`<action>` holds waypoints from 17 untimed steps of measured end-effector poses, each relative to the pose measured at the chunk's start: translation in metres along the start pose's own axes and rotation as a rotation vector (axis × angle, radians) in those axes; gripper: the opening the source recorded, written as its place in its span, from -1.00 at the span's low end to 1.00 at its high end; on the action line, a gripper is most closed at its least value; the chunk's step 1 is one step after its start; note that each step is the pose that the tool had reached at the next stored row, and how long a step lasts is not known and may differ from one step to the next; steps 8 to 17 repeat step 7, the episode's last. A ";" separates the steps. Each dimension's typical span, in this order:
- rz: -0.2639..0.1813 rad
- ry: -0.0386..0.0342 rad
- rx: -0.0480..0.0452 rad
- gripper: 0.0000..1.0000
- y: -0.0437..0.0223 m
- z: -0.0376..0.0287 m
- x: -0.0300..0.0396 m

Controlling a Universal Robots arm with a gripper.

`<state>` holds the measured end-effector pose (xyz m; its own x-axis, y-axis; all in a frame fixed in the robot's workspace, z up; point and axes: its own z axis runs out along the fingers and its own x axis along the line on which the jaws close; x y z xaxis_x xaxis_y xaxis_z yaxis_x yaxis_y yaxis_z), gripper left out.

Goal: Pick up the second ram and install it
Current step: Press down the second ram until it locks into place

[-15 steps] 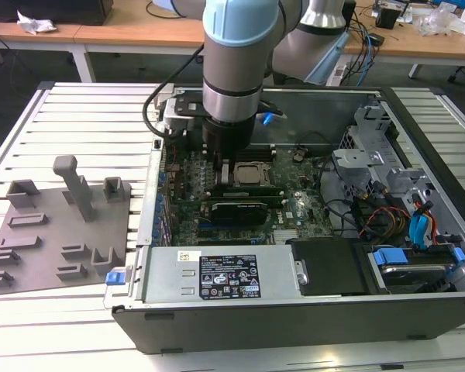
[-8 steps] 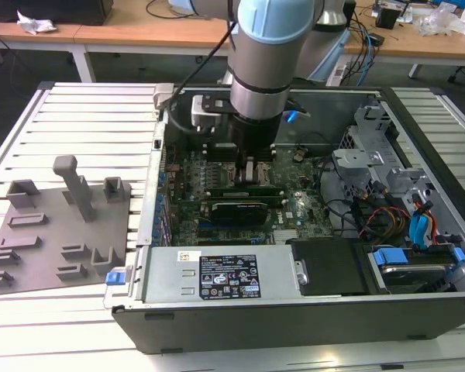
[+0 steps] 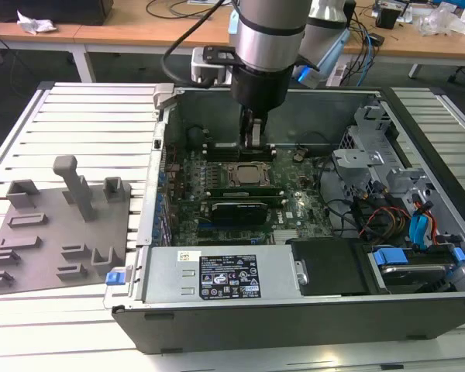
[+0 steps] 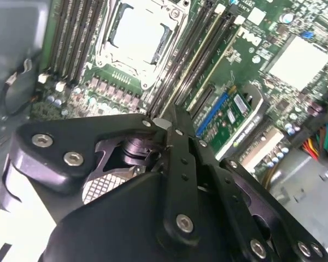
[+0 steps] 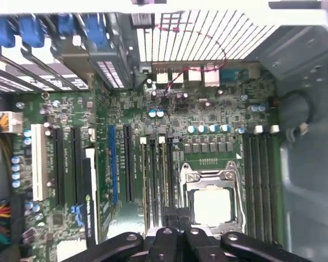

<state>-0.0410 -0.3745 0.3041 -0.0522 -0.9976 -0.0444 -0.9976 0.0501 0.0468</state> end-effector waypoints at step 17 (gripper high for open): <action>0.000 -0.0011 0.0000 -0.79 0.0001 -0.0013 -0.0001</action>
